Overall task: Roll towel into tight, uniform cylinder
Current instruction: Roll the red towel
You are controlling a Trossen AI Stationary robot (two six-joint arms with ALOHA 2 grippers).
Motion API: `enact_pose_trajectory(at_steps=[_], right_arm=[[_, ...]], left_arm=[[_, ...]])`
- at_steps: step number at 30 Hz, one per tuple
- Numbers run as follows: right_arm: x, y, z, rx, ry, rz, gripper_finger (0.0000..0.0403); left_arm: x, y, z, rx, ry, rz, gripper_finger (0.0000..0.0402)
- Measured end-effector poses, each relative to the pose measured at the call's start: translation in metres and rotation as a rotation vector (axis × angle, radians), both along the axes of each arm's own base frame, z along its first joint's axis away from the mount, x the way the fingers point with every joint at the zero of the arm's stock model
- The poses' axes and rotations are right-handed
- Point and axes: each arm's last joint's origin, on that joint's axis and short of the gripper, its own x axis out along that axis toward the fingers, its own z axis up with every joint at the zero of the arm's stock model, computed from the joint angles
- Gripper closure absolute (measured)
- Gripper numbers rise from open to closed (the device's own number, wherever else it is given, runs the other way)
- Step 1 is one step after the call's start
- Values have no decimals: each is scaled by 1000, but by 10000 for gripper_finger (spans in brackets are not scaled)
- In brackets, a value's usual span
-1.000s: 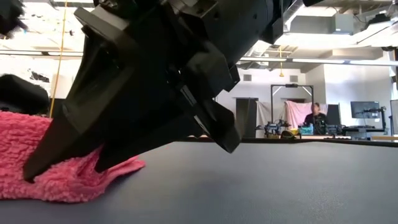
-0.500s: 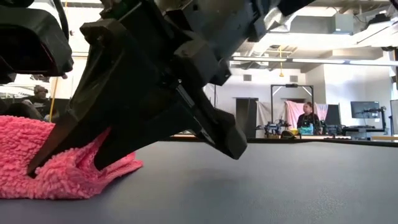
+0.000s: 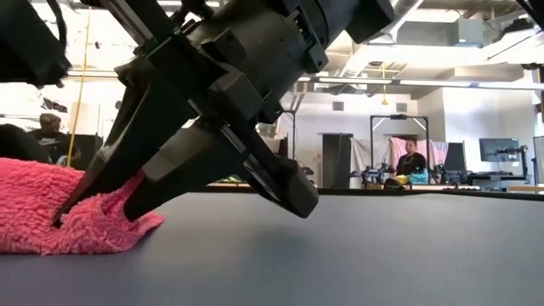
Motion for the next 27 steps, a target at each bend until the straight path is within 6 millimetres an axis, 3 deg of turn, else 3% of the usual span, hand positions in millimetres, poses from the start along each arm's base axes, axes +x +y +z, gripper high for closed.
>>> enact_pose_trajectory(at_steps=[6, 15, 22, 27], right_arm=[[2, -7, -1, 8, 16, 9, 366], [4, -12, -1, 12, 15, 30, 366], [4, -12, 0, 9, 14, 31, 366], [4, -11, 0, 7, 13, 34, 366]], left_arm=[[-17, 5, 23, 122, -95, 18, 281], [-30, -14, 64, 278, -611, 122, 281], [-8, -41, 25, 265, -679, 90, 280], [2, -42, 3, 311, -663, 126, 293]])
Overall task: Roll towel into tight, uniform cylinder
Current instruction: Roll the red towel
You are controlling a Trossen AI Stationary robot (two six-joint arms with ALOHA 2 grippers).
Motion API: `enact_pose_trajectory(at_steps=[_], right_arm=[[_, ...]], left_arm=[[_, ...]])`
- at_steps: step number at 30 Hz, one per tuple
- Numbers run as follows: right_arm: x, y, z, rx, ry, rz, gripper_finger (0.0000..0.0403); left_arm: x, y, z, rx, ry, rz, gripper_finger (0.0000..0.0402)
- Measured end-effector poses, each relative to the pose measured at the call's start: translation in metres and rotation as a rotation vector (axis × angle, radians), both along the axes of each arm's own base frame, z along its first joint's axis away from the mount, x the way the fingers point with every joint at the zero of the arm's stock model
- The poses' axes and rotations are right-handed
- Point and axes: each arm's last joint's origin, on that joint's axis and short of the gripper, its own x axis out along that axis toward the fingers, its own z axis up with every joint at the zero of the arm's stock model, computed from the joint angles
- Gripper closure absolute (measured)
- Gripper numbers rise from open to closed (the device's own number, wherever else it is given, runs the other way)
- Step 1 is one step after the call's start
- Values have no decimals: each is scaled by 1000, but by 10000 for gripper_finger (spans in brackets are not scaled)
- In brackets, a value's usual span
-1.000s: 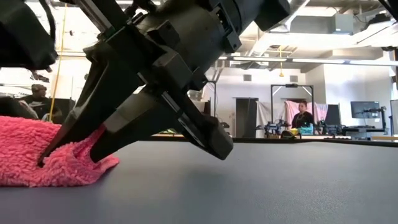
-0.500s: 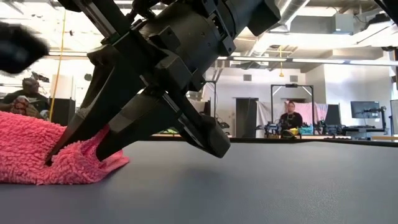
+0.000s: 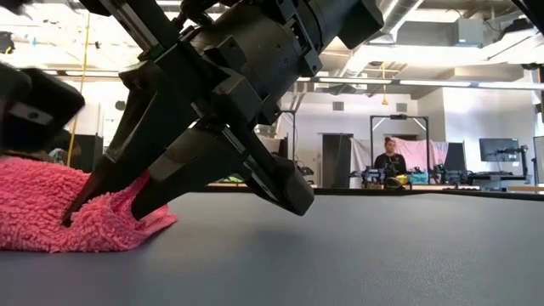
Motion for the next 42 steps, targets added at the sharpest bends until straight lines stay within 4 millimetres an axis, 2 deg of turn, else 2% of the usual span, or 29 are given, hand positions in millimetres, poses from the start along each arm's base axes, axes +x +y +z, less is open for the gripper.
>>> enact_pose_trajectory(at_steps=[5, 9, 18, 23, 27, 32, 34, 37, 42], right_arm=[[0, 1, 0, -10, -6, 2, 365], [0, 2, 0, -15, -14, 9, 344], [1, 1, 6, -20, -35, 21, 245], [-1, -2, 18, -36, -52, 56, 196], [-10, -4, 32, -65, -5, 101, 178], [-31, -5, 44, -183, 130, 126, 177], [-38, -1, 47, -238, 145, 130, 177], [-44, 14, 50, -344, 94, 230, 177], [-46, 52, 56, -642, -168, 494, 177]], left_arm=[[3, 5, -6, 11, 25, 53, 318], [3, 7, -8, 17, 44, 87, 338], [-1, 9, -12, 14, 98, 141, 396], [-3, 8, -13, -1, 105, 147, 398], [-6, 5, -13, -4, 109, 143, 400], [-10, 3, -14, -3, 122, 139, 401], [-13, 2, -15, -1, 133, 147, 401], [-18, 1, -16, 8, 138, 173, 401], [-19, 0, -17, 4, 130, 193, 401]])
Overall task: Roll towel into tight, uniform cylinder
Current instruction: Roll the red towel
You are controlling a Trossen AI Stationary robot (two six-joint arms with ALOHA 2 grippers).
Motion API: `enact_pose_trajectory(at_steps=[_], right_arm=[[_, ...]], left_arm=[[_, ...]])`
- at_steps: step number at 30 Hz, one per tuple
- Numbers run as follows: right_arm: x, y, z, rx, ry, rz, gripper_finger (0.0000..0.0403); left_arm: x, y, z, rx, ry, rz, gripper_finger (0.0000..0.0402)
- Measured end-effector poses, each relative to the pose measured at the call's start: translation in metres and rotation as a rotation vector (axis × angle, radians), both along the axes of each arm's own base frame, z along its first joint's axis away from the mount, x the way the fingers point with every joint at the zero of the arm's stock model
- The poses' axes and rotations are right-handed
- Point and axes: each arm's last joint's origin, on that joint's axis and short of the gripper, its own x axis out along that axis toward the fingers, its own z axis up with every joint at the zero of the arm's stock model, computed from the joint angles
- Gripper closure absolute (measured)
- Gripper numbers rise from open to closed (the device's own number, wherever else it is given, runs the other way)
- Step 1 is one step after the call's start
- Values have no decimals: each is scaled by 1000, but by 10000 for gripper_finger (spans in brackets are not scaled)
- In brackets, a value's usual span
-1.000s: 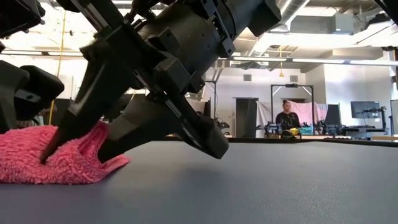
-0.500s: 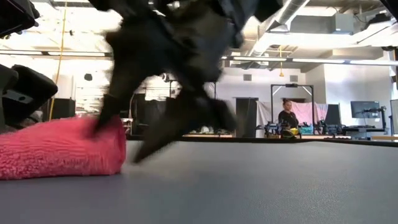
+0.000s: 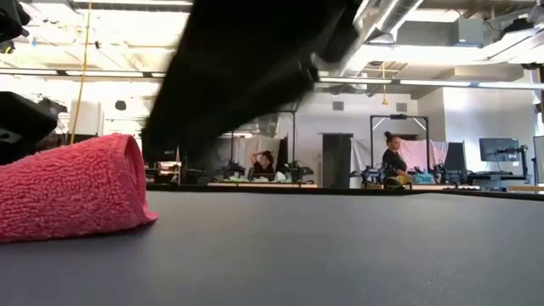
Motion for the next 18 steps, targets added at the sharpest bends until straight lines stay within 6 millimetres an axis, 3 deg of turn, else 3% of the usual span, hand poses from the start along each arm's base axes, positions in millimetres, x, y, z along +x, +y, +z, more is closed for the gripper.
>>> enact_pose_trajectory(at_steps=[3, 8, 14, 18], right_arm=[[-3, 18, 7, -169, -124, 135, 177], [-3, 28, 13, -392, -218, 309, 177], [11, 26, -20, -508, -220, 396, 177], [18, 17, -21, -564, -222, 360, 177]], left_arm=[[0, 0, 0, -6, 2, 6, 401], [0, 0, 0, -7, 1, 7, 401], [0, 1, 0, -6, 3, 8, 401], [0, 0, 0, -11, 4, 4, 401]])
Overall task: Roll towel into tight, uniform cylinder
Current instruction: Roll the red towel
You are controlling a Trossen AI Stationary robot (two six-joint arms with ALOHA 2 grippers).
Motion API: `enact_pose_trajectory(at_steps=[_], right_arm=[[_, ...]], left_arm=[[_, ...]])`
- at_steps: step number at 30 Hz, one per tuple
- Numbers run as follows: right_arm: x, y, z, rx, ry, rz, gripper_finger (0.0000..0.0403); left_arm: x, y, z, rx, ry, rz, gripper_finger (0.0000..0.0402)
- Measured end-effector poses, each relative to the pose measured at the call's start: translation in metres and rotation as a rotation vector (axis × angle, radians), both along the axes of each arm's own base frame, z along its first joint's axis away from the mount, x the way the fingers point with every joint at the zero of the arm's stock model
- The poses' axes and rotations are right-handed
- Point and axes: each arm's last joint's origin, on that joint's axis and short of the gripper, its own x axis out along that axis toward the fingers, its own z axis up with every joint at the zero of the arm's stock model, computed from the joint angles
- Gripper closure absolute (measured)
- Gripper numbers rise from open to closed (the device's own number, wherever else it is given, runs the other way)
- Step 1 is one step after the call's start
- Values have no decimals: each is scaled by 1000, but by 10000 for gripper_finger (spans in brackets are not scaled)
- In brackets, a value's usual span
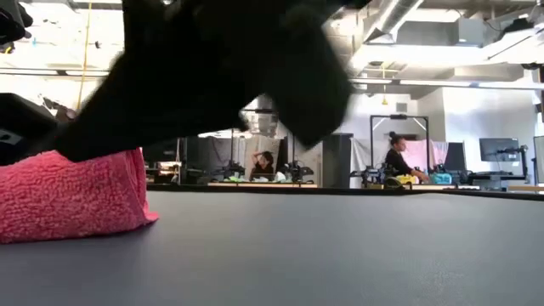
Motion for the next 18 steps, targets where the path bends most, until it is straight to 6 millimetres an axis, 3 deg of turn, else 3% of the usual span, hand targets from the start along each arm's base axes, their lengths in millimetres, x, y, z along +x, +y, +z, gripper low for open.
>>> enact_pose_trajectory(at_steps=[12, 18], right_arm=[[4, -4, -3, 18, 13, 22, 177], [10, -16, -4, 19, 20, -5, 177]], left_arm=[[0, 0, 0, -1, 5, -5, 401], [0, 0, 0, -4, 5, -7, 401]])
